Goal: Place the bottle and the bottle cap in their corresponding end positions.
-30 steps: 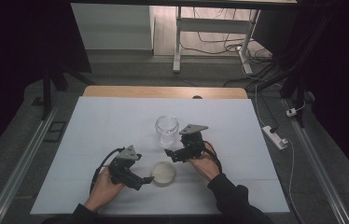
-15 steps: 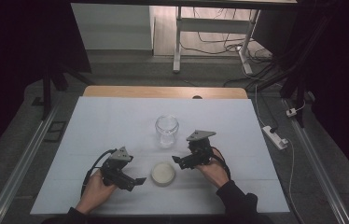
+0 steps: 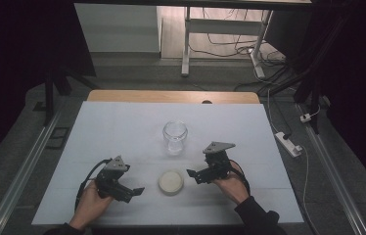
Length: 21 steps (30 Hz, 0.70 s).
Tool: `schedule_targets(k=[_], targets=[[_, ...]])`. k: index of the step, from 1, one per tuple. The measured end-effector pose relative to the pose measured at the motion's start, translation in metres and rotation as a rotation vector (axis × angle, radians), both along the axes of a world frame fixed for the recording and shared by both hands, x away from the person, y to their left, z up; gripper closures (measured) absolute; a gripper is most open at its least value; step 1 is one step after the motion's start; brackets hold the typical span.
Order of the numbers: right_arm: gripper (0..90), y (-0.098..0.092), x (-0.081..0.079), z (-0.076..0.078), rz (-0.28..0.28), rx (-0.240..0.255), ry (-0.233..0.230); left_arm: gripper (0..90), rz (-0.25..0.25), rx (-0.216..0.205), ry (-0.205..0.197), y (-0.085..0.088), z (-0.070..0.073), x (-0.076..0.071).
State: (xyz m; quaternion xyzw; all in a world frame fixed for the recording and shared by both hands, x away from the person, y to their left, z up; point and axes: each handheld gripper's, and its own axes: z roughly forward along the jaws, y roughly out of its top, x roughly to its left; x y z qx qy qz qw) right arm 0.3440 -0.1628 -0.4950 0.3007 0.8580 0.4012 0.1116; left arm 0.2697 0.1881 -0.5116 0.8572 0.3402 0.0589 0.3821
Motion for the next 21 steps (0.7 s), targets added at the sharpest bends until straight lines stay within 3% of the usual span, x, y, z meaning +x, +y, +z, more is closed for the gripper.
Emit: schedule_targets(k=[11,21], targets=[[0.0,-0.021,-0.021,0.003,-0.013,-0.026,-0.023,0.0,0.061,-0.038,-0.010,0.022,0.002,-0.016],[0.0,-0.046,-0.038,0.003,-0.055,-0.027,-0.028,0.0,0.119,-0.054,0.005,0.044,-0.001,-0.033]])
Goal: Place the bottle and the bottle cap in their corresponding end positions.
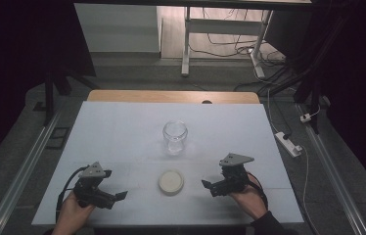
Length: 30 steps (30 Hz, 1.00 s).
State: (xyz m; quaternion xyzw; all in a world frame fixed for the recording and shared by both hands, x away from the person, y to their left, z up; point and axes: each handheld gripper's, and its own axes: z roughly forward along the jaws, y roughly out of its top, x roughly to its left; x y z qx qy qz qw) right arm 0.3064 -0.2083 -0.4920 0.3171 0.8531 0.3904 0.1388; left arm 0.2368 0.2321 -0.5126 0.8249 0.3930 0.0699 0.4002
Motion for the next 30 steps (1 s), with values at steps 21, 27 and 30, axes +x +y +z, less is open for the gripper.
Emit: schedule_targets(k=[21,27,30], targets=[[0.0,-0.060,-0.041,-0.004,-0.156,0.005,-0.016,0.0,0.124,-0.006,0.009,0.041,-0.007,-0.040],[0.0,-0.074,-0.050,-0.006,-0.203,0.001,-0.003,0.0,0.154,0.009,0.015,0.048,-0.010,-0.048],[0.0,-0.080,-0.054,-0.007,-0.218,-0.003,0.015,0.0,0.163,0.022,0.022,0.049,-0.011,-0.051]])
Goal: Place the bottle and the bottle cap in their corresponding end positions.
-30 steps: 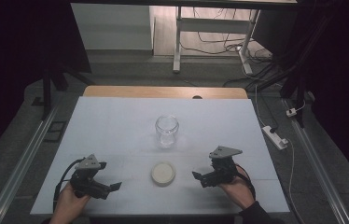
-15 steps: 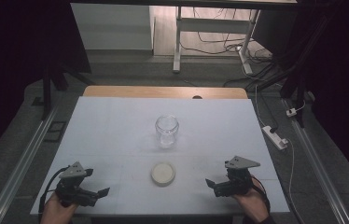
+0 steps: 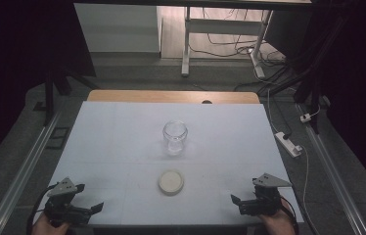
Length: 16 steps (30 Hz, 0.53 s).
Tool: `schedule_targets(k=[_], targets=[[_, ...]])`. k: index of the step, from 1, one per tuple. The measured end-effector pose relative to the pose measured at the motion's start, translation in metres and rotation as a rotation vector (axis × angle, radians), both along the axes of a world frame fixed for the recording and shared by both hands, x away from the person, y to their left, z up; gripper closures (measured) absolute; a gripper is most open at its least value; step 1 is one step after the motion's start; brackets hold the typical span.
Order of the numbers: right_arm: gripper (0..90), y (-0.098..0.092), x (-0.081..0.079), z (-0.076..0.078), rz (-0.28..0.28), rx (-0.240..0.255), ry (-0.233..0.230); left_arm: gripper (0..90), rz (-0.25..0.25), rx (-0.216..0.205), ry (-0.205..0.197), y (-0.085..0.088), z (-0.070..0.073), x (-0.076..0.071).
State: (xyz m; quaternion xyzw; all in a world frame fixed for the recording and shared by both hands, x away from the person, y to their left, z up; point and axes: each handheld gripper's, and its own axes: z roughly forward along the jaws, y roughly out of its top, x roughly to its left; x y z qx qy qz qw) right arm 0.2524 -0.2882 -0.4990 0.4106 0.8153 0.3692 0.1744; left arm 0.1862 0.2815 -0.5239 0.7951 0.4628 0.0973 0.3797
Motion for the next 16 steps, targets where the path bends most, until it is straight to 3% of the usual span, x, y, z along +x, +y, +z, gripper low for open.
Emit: schedule_targets(k=[10,16], targets=[[0.0,-0.012,-0.012,0.003,-0.046,0.013,0.033,0.0,0.040,0.062,0.022,0.003,-0.001,-0.007],[0.0,-0.012,-0.012,0.002,-0.045,0.001,0.042,0.0,0.044,0.053,0.036,0.004,-0.001,-0.006]])
